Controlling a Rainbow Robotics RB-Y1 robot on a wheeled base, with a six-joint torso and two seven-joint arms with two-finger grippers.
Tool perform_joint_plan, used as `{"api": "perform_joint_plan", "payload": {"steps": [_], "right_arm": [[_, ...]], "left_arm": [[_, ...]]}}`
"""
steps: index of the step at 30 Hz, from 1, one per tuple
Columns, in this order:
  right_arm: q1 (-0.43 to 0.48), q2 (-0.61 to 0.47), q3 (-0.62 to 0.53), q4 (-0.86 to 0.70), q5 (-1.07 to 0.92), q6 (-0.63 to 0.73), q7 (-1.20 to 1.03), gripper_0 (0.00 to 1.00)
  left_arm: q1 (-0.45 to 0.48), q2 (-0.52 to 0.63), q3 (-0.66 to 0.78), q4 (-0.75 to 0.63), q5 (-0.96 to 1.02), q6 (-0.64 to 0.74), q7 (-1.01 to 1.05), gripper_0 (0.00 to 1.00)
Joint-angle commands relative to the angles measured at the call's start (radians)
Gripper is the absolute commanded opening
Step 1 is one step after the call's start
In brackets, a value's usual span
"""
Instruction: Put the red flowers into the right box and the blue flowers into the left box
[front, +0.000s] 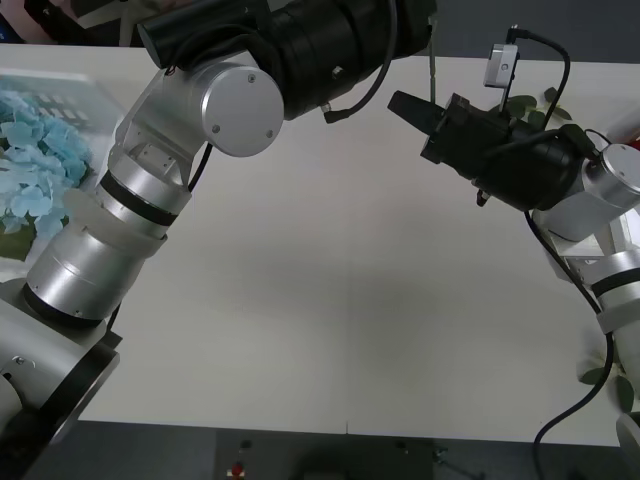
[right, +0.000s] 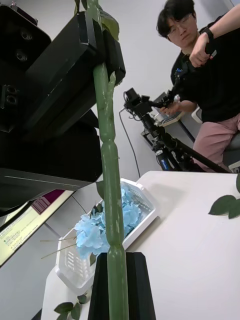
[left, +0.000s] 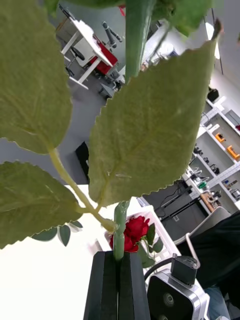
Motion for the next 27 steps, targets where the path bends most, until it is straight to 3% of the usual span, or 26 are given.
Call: {"api": "perform_joint_plan", "payload": {"steps": [1,8,9,10,27], "right_arm": [[-0.083,0.015,-0.022,-0.043,-0.010,-0.009,0.003,0.00],[-0.084,0.015,-0.025,-0.043,-0.010,-0.009,0.003,0.00],[-0.083,0.013,-0.028,-0.043,-0.010,-0.009,0.003,0.00],[-0.083,0.013,-0.028,-0.043,-0.010,-0.008,0.003,0.00],[-0.080,-0.016,-0.037,-0.033,0.005,0.014,0.003,0.00]], "left_arm": [[0.033,-0.009,-0.046,-0.016,-0.003,0.012,-0.030,0.00],[0.033,-0.007,-0.048,-0.016,-0.011,0.010,-0.031,0.02],[0.033,-0.009,-0.048,-0.016,-0.016,0.009,-0.033,0.64],[0.033,-0.007,-0.048,-0.014,-0.020,0.001,-0.034,1.00],[0.042,-0.009,-0.048,-0.014,-0.025,-0.018,-0.033,1.00]]}}
